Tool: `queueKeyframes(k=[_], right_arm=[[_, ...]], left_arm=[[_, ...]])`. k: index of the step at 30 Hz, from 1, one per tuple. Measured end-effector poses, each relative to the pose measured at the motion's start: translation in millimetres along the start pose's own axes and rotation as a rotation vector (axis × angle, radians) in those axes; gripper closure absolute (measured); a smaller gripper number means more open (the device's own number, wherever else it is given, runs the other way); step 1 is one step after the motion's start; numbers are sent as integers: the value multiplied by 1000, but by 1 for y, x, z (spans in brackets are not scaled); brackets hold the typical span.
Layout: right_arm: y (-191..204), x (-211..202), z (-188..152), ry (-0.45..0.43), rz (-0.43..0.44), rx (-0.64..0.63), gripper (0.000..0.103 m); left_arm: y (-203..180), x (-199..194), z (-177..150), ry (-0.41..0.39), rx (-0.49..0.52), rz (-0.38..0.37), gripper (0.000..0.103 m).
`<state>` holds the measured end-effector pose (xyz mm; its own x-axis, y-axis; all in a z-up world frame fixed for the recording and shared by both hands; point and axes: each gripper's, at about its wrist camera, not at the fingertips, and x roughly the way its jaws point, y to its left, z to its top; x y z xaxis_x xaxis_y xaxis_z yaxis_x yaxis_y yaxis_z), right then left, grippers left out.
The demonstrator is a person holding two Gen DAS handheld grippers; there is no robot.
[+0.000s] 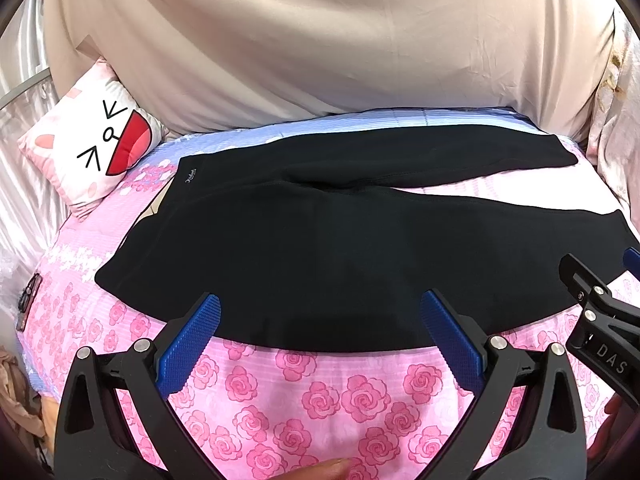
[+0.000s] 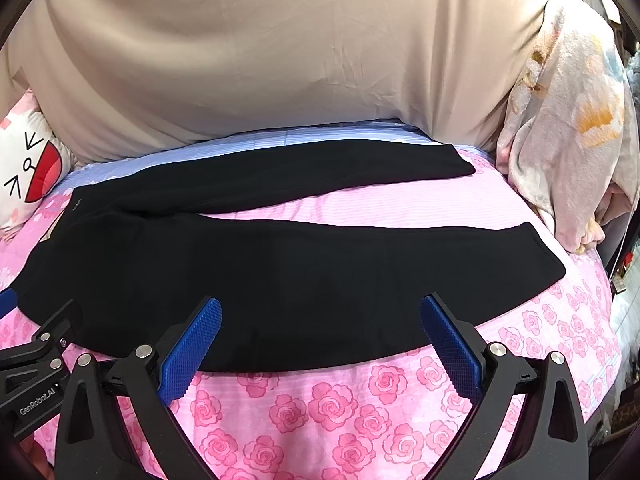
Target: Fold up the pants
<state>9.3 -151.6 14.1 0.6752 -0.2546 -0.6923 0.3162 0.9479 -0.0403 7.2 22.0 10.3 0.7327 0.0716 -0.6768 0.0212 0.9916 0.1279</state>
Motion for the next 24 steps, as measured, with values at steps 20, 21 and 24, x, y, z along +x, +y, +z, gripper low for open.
queueKeyframes(k=[20, 21, 24], right_arm=[[-263, 167, 172, 89, 43, 117, 5], [-278, 191, 187, 95, 39, 134, 5], [-306, 244, 212, 117, 38, 162, 5]], left_arm=[[41, 88, 79, 12, -28, -25, 5], [45, 98, 87, 21, -32, -32, 5], [55, 124, 104, 23, -30, -38, 5]])
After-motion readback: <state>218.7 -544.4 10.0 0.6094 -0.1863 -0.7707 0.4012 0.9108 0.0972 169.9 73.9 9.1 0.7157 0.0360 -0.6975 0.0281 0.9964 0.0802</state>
